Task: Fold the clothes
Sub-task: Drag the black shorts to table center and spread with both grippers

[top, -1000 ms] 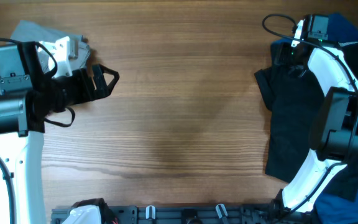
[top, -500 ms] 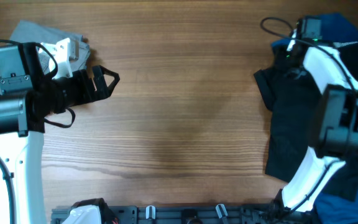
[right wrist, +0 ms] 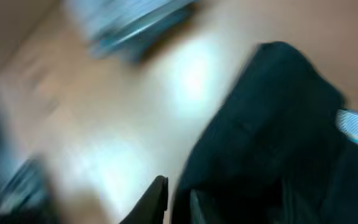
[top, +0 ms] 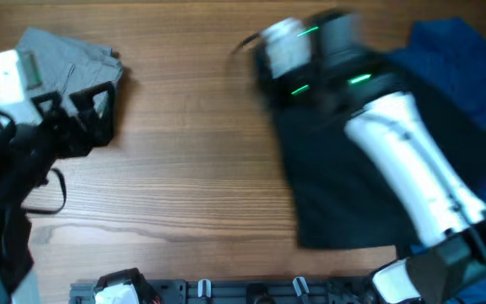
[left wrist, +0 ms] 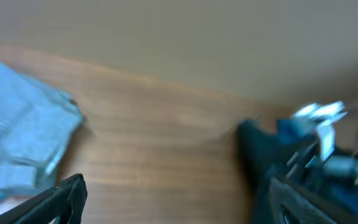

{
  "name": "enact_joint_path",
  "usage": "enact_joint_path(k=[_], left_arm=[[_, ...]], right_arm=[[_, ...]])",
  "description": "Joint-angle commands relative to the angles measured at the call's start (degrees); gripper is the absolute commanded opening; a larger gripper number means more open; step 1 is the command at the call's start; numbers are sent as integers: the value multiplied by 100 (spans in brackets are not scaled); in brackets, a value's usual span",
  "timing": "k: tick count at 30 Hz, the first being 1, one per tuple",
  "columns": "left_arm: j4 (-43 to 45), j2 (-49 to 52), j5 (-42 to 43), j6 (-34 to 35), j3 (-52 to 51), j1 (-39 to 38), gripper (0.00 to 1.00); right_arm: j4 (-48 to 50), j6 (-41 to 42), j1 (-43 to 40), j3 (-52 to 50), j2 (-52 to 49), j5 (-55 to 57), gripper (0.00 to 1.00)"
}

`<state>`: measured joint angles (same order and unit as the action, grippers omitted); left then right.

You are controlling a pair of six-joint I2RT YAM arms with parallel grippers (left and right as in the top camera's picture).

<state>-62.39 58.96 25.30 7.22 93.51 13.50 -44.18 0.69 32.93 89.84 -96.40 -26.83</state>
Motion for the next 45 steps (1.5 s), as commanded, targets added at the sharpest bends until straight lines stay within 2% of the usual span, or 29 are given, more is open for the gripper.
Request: enact_joint_path(k=[1, 4, 6, 9, 11, 12, 13, 15, 18, 19, 21, 22, 23, 26, 27, 29, 31, 35, 38, 41, 42, 43, 44, 45], left_arm=[[68, -166, -186, 50, 59, 151, 96], [68, -109, -181, -155, 57, 151, 96], [63, 39, -177, -251, 57, 136, 92], [11, 570, -133, -518, 57, -243, 85], [-103, 1191, -136, -553, 55, -817, 79], [-109, 1631, -138, -619, 46, -1226, 76], [-107, 1871, -138, -728, 46, -1425, 72], [-55, 2785, -166, -1226, 46, -2096, 64], [361, 4140, -162, -1453, 46, -2723, 75], [798, 4852, -160, -1453, 46, -2962, 68], [1556, 5781, -160, -1451, 46, -3248, 22], [1812, 6074, -162, -1453, 46, -3342, 7], [2024, 6336, -160, -1451, 46, -3425, 4], [2371, 7055, -297, -1381, 46, -3589, 4], [2441, 7184, -573, -1104, 46, -3587, 4], [2492, 7425, -1659, -219, 46, -3429, 4], [2267, 7737, -2094, 101, 44, -2857, 4], [1906, 8024, -2109, 101, 48, -1394, 4], [1910, 7809, -2111, 101, 68, -719, 4], [1902, 7296, -1565, 68, 68, -393, 4], [1899, 6990, -1373, 50, 68, -448, 7], [1893, 6802, -1353, 48, 68, -509, 10], [1882, 6564, -1353, 50, 68, -575, 13], [1849, 6240, -1353, 50, 68, -658, 17]], right_arm=[[-389, -1311, 2002, 63, -424, -17, 55], [-737, -1150, 2715, 103, -299, 2129, 52], [-841, -916, 2450, 103, -31, 2452, 52], [-909, 57, 1279, 103, 748, 2448, 54], [-940, 1276, 258, 103, 1296, 2444, 70], [-1008, 1851, -334, 103, 1569, 2422, 71], [-1045, 2087, -592, 103, 1679, 2406, 72], [-1169, 2492, -1738, 103, 2050, 2094, 73], [-1458, 2476, -2677, 101, 2155, 1832, 75], [-1635, 2479, -2927, 101, 2107, 1775, 76], [-1729, 2343, -3001, 79, 1980, 1777, 76], [-1742, 2326, -3001, 79, 1930, 1779, 76], [-1759, 2328, -3001, 79, 1873, 1779, 76], [-1766, 2330, -3001, 79, 1694, 1779, 76], [-1773, 2328, -3001, 79, 1631, 1779, 76], [-1836, 2328, -3001, 79, 1510, 1779, 76], [-1895, 2326, -2999, 79, 1351, 1777, 76], [-2225, 1880, -2999, 79, 1257, 1779, 76], [-2245, 1733, -2999, 79, 1193, 1803, 80], [-2120, 1731, -2999, -76, 883, 1821, 80], [-2033, 1729, -2990, -195, 636, 1818, 79], [-1945, 1727, -2990, -267, 400, 1786, 72], [-1821, 1725, -2988, -323, 144, 1766, 69], [-1569, 1482, -2977, -367, -260, 1502, 58]])
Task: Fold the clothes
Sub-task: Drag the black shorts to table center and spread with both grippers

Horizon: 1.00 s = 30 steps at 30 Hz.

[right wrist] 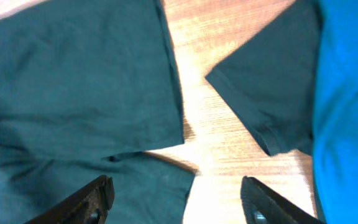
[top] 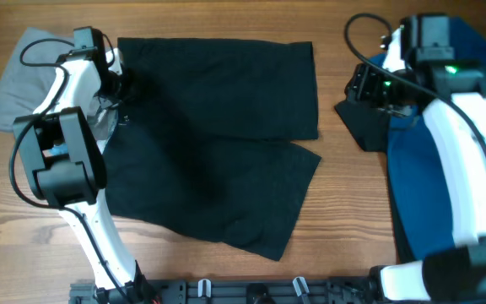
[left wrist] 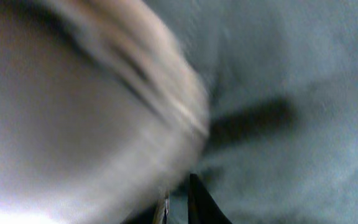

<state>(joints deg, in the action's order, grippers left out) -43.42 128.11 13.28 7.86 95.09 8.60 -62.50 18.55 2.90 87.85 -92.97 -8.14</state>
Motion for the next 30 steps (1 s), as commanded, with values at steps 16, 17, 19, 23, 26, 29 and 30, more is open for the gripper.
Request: enact_joint_path(k=[16, 17, 19, 23, 26, 29, 30], left_arm=[[-3147, -2999, -649, -162, -90, -385, 52], [-3346, -3027, -721, -162, -90, -382, 53], [-3630, -3254, -966, -164, -90, -382, 54], [-3746, -4345, -1106, -157, -90, -382, 72], [-3976, -4852, -1106, -17, -90, -363, 86], [-4555, -5016, -1113, 280, -90, -186, 82], [-4750, -5016, -1152, 396, -96, -70, 80]], right_arm=[[1246, -634, 243, -496, -2979, -1412, 4], [1318, -553, 155, -409, -2973, -1226, 4], [1563, -291, -168, -83, -2959, -968, 4], [1419, -658, -643, 496, -2741, -988, 27], [603, -944, -774, 761, -2122, -1036, 33], [-319, -1259, -721, 758, -1355, -1207, 34], [-660, -1257, -678, 752, -1080, -1209, 35]])
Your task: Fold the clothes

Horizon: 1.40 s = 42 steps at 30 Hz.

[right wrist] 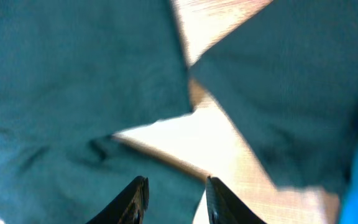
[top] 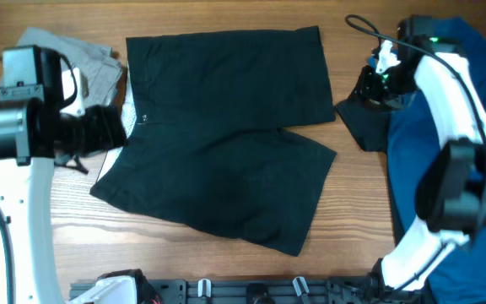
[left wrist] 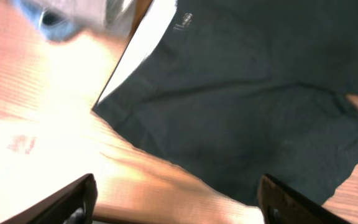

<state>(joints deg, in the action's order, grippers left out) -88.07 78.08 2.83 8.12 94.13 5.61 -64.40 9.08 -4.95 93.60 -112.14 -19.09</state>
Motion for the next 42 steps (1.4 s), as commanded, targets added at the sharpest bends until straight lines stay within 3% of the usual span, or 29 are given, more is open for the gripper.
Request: enact_joint_path(k=[1, 4, 8, 11, 13, 15, 21, 23, 25, 27, 29, 31, 33, 37, 39, 41, 42], left_arm=[[-457, -7, -129, 520, -52, 452, 76], [-446, -9, -127, 741, -767, 1394, 78], [306, -9, -96, 739, -2024, 2096, 68], [1082, -4, 79, 737, -3086, 2629, 60], [1368, -2, 380, 713, -3246, 2796, 60], [1539, -2, 396, 669, -3246, 2796, 60], [1674, -2, 424, 586, -3246, 2796, 64], [1698, -2, 568, 584, -3246, 2796, 66], [1681, -2, 570, 584, -3246, 2793, 66], [1681, -2, 570, 584, -3246, 2796, 67], [1681, -2, 570, 584, -3246, 2793, 68], [1679, -2, 570, 584, -3246, 2793, 68], [1668, -2, 686, 553, -3246, 2793, 69], [1659, -2, 699, 538, -3246, 2793, 71], [1679, -4, 734, 529, -3246, 2793, 71], [1757, -4, 1495, 87, -3241, 2789, 72], [1816, -9, 1805, -42, -3241, 2785, 72]], right_arm=[[-863, -304, 205, 175, 1167, -197, 36], [-1589, -111, 835, 157, 1725, -260, 40], [-1910, 297, 1554, -70, 1722, -144, 47], [-1727, 815, 2302, -1268, 1722, -63, 51], [-1388, 1215, 2544, -2221, 1722, -199, 47], [-949, 1014, 2662, -3027, 1722, -970, 40], [-127, 1738, 3530, -4345, 1722, -1397, 41], [1290, 2350, 3628, -4448, 1727, -1161, 30], [2175, 2345, 3506, -4448, 1744, -1161, 21], [2343, 2409, 3460, -4448, 1742, -890, 16], [2332, 2441, 3460, -4450, 1735, -22, 19], [2326, 3193, 3442, -4450, 1687, 1056, 12], [2245, 2728, 3373, -4450, 1709, 380, 9], [1281, 2350, 3359, -4450, 1950, -247, 11], [1351, 2450, 3425, -4450, 2562, -345, 14], [1738, 2747, 3407, -4450, 3421, -13, 24], [1967, 2758, 3379, -4450, 3663, 393, 40]])
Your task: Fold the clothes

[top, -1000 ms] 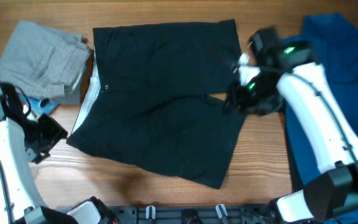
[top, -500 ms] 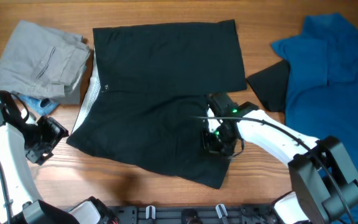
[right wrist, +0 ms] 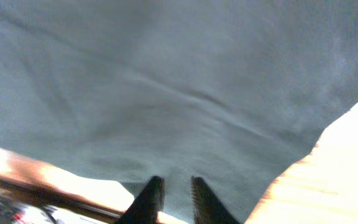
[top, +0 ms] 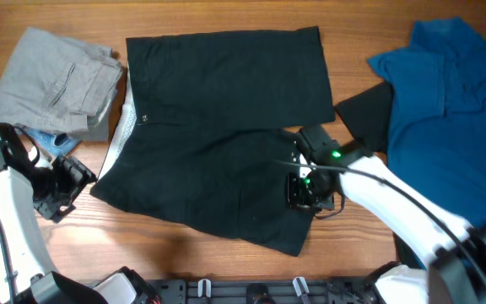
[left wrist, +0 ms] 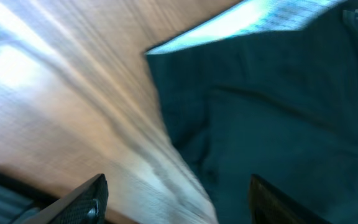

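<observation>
Black shorts [top: 226,127] lie spread flat across the middle of the table, waistband to the left, legs to the right. My right gripper [top: 307,191] is down on the near leg by its hem. In the right wrist view its fingers [right wrist: 152,194] stand a narrow gap apart, pinched on the dark cloth [right wrist: 185,93]. My left gripper [top: 57,192] sits low, just left of the shorts' near left corner [top: 101,187]. It is wide open [left wrist: 179,205] over bare wood, with the shorts' corner [left wrist: 272,106] ahead of it.
A folded grey garment [top: 56,78] lies at the back left. A blue shirt [top: 454,110] covers the right side, with a black cloth corner [top: 363,108] poking out beside it. The table's front edge with a black rail [top: 226,291] is close.
My right gripper has moved from the black cloth by the blue shirt down onto the shorts' near leg, its fingers now narrower. My left gripper has moved nearer the front, still open.
At first the left gripper was by the grey garment and the right one held dark cloth over the table. Then the shorts lay spread, the left at the waistband. Then both were off the shorts. Now the right pinches the near leg.
</observation>
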{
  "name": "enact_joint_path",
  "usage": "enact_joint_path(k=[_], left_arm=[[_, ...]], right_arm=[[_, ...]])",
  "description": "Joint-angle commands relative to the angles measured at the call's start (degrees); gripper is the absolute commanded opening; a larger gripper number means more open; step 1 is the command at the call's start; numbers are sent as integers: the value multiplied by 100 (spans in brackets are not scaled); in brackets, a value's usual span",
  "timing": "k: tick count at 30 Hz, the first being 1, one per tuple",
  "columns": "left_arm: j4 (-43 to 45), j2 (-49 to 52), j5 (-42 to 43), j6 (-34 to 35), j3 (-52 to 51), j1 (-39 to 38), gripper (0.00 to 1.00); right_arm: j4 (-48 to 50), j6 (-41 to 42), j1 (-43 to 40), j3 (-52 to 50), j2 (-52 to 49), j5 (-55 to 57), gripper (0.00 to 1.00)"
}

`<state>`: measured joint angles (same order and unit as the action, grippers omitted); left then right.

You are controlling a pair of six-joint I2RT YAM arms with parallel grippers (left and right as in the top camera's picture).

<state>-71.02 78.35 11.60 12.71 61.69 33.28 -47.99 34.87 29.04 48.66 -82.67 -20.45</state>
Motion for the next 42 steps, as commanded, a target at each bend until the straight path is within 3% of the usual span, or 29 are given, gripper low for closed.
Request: enact_joint_path(k=[1, 3, 5, 8, 10, 13, 16, 20, 24, 27, 29, 34, 39, 42], left_arm=[[260, -35, 1403, -708, 2, -48, 71], [492, -37, 2035, -1246, 4, -400, 60], [577, -37, 2245, -1646, 48, -949, 54], [909, -120, 2221, -1720, 254, -1829, 56], [1471, -297, 2223, -1679, 343, -2411, 60], [1749, -374, 2221, -1679, 354, -2898, 63], [1799, -372, 2197, -1679, 354, -3130, 63], [1878, -372, 2199, -1676, 354, -3130, 63], [1969, -372, 2199, -1644, 354, -3130, 66], [2131, -372, 2199, -1526, 354, -3130, 68], [2208, -372, 2197, -1526, 354, -3128, 68], [2103, -553, 2024, -1526, 402, -3034, 67], [1069, -964, 741, -1403, 424, -2994, 67], [866, -977, 376, -813, 422, -2806, 67]], right_arm=[[673, 319, -66, 44, 916, 1351, 47], [1521, 402, -304, 44, 876, 1978, 38], [2472, 385, -872, 46, 396, 1294, 34], [3126, -157, -2109, 490, -942, -476, 32], [3082, -763, -2774, 1274, -2105, -1379, 38], [3139, -796, -2894, 1917, -3010, -1475, 40], [3698, -420, -2811, 1969, -3550, -1399, 18], [3934, 332, -2771, 1971, -3967, -310, 13], [5329, 750, -2776, 2111, -4293, -166, 9], [5431, 179, -2778, 2981, -4286, -496, 6], [4953, -337, -2778, 3521, -4146, -1021, 7], [2186, -1626, -2776, 4153, -2771, -1108, 24], [-1134, -2111, -2393, 4135, -1497, -619, 33], [-2052, -2094, -1659, 3963, -1303, 31, 38]])
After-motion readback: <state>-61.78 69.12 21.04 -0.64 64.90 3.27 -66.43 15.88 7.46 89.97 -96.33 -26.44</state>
